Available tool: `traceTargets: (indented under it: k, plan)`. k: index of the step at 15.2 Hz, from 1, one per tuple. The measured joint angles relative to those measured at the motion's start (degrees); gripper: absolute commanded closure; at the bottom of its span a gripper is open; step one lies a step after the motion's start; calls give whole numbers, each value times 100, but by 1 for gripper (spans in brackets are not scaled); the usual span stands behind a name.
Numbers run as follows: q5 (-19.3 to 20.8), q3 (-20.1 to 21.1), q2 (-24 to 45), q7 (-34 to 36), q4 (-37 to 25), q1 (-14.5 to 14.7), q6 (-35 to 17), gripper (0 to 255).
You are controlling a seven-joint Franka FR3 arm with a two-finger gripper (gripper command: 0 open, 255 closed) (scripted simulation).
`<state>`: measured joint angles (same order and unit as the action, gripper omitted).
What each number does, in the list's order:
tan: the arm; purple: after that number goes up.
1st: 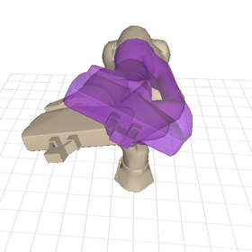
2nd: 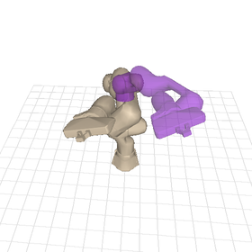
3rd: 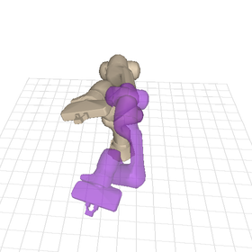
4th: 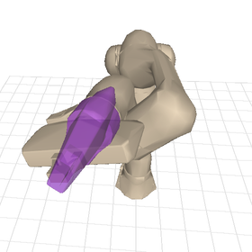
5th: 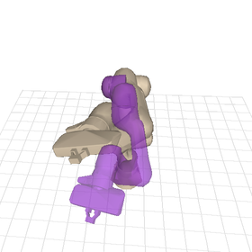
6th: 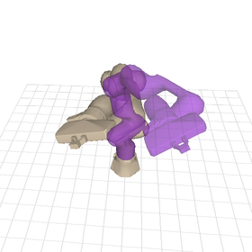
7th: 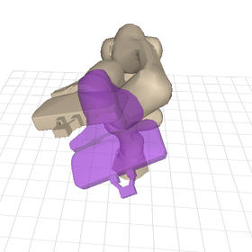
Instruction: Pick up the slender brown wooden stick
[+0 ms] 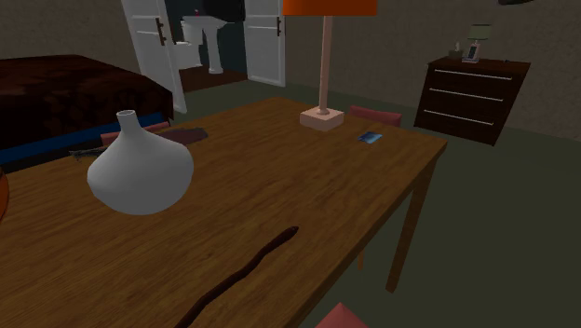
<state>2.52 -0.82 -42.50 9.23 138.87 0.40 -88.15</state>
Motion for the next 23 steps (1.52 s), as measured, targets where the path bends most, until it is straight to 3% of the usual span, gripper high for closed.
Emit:
traceTargets:
  k: [3, 10, 18, 23]
  plan:
    - [-57, 80, 40, 183, 196, -9, -288, 0]
    - [-380, 619, 393, 1281, 1121, -17, -1893, 0]
    - [-459, 1289, 1694, 2623, 1574, -169, -4058, 0]
    - [-60, 1729, 2844, 3694, 1523, -457, -5368, 0]
